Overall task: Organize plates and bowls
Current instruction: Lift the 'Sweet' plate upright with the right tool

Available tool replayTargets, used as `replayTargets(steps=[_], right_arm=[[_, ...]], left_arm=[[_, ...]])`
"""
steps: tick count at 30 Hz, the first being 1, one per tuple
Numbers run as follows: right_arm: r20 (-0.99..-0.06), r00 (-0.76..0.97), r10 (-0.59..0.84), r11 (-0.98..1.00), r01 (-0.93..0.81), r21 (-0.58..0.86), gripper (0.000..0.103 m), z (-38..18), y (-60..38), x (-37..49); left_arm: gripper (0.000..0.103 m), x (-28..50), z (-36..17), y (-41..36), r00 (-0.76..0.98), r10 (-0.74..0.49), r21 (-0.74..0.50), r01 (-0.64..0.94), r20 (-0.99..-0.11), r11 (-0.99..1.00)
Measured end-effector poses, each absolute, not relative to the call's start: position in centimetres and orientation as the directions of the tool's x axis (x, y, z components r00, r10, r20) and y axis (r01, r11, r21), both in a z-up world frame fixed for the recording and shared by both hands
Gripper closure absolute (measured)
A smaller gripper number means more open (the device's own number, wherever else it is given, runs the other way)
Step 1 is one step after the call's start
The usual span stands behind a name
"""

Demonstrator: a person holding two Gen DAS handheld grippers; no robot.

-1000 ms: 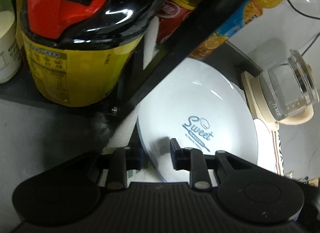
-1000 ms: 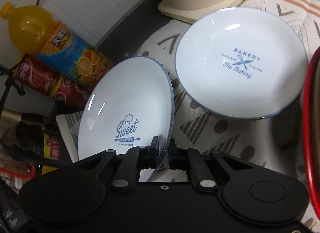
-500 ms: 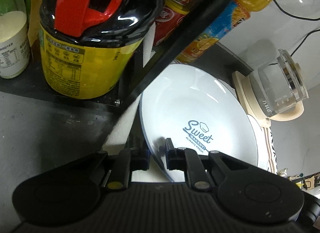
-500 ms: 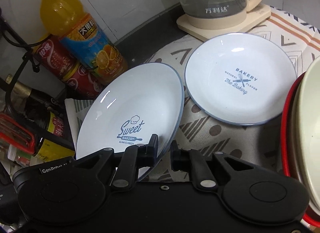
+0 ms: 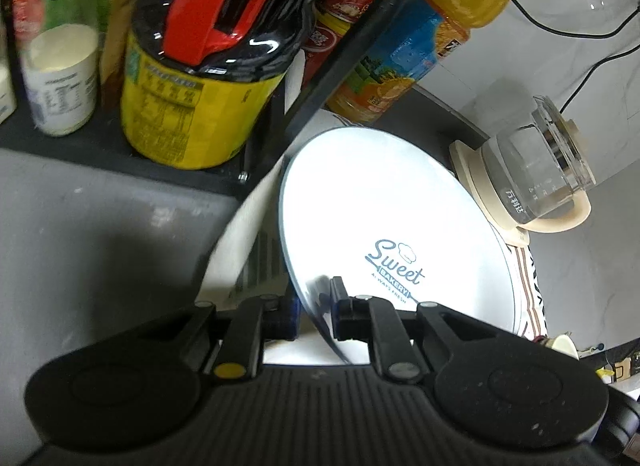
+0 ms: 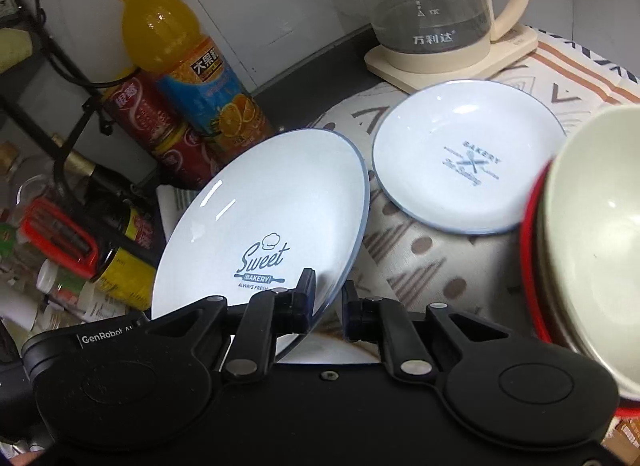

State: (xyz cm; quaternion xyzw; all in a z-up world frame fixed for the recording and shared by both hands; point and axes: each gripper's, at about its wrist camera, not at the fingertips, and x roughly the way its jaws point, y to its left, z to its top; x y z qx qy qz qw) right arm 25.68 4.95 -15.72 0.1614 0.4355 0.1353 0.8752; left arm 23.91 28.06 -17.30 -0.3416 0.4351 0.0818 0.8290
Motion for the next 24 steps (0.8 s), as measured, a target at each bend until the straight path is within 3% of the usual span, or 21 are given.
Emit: replayTargets(steps=[24], right_arm=[[-0.729,0.526,0.439,0.898,-0.257,0.356,0.090,-15.5,2.8,14.5]], left_arm=[[0.090,10.2,-15.4,23.7,0.586,-0.075,-0.452,-0.531,-0.807,0.717]])
